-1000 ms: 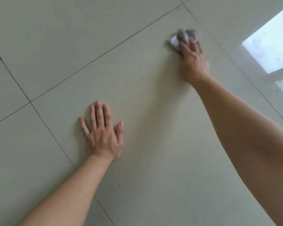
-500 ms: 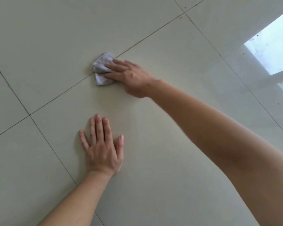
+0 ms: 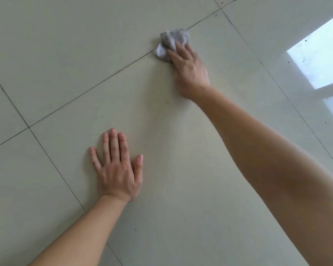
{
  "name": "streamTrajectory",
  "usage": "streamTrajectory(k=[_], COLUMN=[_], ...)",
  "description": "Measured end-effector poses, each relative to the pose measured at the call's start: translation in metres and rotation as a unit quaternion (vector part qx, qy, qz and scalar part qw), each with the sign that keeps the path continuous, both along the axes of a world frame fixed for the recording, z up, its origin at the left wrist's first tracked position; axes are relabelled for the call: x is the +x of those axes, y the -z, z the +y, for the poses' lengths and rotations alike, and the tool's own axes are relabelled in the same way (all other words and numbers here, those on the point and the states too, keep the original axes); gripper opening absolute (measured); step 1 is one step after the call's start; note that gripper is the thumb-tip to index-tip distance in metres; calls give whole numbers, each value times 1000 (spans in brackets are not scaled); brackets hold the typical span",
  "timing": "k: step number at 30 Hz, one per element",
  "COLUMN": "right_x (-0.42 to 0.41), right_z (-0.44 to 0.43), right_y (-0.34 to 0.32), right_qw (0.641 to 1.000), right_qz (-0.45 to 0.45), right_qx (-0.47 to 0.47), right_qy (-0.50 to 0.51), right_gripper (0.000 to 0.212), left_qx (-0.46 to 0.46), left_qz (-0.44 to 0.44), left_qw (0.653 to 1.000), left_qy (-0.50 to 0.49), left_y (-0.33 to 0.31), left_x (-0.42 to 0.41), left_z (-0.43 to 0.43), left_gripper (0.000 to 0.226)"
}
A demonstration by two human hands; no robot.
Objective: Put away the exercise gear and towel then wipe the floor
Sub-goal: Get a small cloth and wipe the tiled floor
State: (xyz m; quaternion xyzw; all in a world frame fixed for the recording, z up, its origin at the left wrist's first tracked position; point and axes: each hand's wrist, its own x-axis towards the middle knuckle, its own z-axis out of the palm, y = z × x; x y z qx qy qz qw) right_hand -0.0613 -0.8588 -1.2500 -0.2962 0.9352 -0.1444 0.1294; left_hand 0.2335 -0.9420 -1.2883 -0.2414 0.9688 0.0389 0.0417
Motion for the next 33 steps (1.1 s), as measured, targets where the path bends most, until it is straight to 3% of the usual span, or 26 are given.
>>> streamTrajectory(k=[6,8,10,13,17,19,21,23,26,29,33], right_x=[125,124,113,99,117,151,198,261,363,452,498], right_z=[72,125,186,264,292,274,240,200,147,120,119], right_y=[12,13,12,7,3,5,8,13,15,14,11], right_qw=[970,973,992,995,937,911,907,934,980,995,957], right_qz=[-49,-30,11,32,-20,-30,-30,-19,-16,-52,-92], right_qx=[-12,-15,3,48,18,-17,-54,-75,-85,-78,-36], right_qy=[-237,-230,-128,76,349,411,417,348,179,-25,-272], right_gripper=[72,67,56,57,66,70,74,68,60,57,56], left_qx=[21,24,29,23,29,41,76,151,226,142,78], left_qz=[2,4,5,6,-2,-30,-72,-91,8,28,-26], left_qw=[1000,1000,1000,1000,1000,999,994,984,974,989,993], left_qy=[1,1,2,0,-1,-6,-18,-27,-26,-43,-85], left_y=[1,1,1,2,2,0,-4,-15,-30,-34,-31], left_x=[0,1,1,0,2,-1,-11,-15,5,67,152], left_z=[0,0,-1,-1,0,-1,-8,-21,-41,-49,-45], left_gripper=[73,73,73,73,72,72,72,66,56,56,51])
